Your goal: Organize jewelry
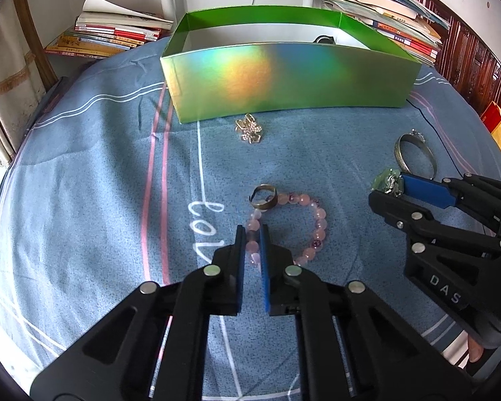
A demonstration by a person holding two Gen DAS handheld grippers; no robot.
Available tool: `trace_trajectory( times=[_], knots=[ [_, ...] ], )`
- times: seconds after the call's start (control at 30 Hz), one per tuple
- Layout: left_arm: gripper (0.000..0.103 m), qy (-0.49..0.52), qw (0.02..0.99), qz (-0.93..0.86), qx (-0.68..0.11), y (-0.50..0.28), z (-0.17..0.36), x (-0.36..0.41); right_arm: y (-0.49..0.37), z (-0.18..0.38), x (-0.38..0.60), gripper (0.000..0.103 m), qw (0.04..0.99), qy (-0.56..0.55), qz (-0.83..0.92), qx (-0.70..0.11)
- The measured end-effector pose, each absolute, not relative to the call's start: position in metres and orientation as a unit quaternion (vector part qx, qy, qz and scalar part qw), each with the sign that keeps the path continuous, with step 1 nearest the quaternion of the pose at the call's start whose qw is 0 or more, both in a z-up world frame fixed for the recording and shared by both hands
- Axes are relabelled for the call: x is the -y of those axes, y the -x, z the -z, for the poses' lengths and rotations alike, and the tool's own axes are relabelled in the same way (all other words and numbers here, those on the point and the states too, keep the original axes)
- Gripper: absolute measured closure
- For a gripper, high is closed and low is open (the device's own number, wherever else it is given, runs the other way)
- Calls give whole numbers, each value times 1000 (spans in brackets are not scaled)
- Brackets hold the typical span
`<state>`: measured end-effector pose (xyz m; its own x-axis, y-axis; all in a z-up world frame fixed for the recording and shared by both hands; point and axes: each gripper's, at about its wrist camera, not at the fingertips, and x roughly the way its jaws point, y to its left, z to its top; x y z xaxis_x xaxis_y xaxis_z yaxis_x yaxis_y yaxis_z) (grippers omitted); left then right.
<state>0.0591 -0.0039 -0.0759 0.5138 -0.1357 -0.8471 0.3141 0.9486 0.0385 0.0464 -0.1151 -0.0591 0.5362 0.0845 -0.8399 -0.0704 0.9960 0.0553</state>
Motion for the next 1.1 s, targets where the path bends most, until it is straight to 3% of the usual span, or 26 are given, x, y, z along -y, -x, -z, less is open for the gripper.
trace_trajectory(
  times=[0.2,0.93,1.1],
  knots=[
    [95,-99,865,127,-475,-56,76,6,-44,59,119,85,877,-9,-40,-479],
    [95,-57,902,131,-409,-56,9,-29,-34,15,136,86,904,-21,-21,-427],
    [95,-60,898,134,-415,-61,11,-28,-40,26,128,86,895,-14,-32,-444]
  ],
)
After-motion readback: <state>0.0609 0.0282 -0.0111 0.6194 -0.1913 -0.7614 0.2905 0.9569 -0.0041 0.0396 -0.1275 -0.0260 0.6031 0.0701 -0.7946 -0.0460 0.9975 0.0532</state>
